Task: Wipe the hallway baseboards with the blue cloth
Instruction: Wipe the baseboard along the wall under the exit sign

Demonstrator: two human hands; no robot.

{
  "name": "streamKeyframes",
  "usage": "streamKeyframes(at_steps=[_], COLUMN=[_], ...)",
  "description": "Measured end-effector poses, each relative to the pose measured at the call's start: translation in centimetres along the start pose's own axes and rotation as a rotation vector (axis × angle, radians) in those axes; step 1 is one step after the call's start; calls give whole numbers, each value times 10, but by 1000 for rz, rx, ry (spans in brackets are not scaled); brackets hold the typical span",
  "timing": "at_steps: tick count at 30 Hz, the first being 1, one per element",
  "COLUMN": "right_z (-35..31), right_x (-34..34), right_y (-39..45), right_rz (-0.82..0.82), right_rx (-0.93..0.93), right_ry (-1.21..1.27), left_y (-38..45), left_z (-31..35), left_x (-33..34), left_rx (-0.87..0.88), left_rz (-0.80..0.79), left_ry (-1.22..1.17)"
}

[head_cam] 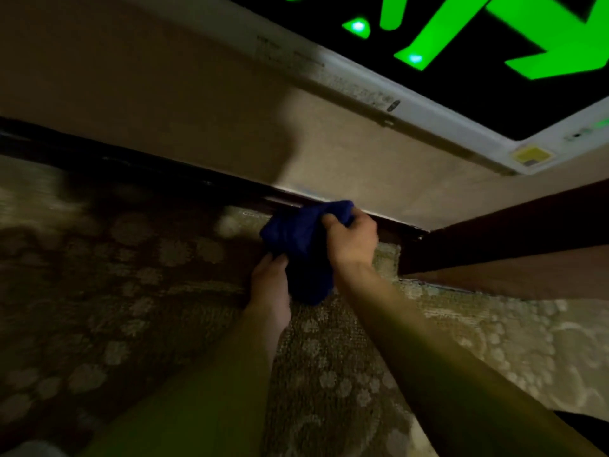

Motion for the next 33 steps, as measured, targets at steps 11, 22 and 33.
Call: streamKeyframes(at_steps=[11,22,33], right_z=[-24,65,44], right_x=[19,-42,2], right_y=[-32,29,10], right_rz=[-10,269,108], right_rx=[-202,245,139], right_ry=[-97,181,-75], left_y=[4,-4,-1], left_z=[-7,-3,-3], left_x=[-1,5,2], left_rx=[-11,25,-13], left_rz=[20,-46,55], left_ry=[-4,16,45])
Point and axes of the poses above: each hand's wrist, its own y-axis towards the middle knuckle, its own x-axis out of the palm, z = x × y, the point moved 10 cm from there along y, towards the middle knuckle, and after that the axes turned 15 degrees about z, right-handed, at the moved point
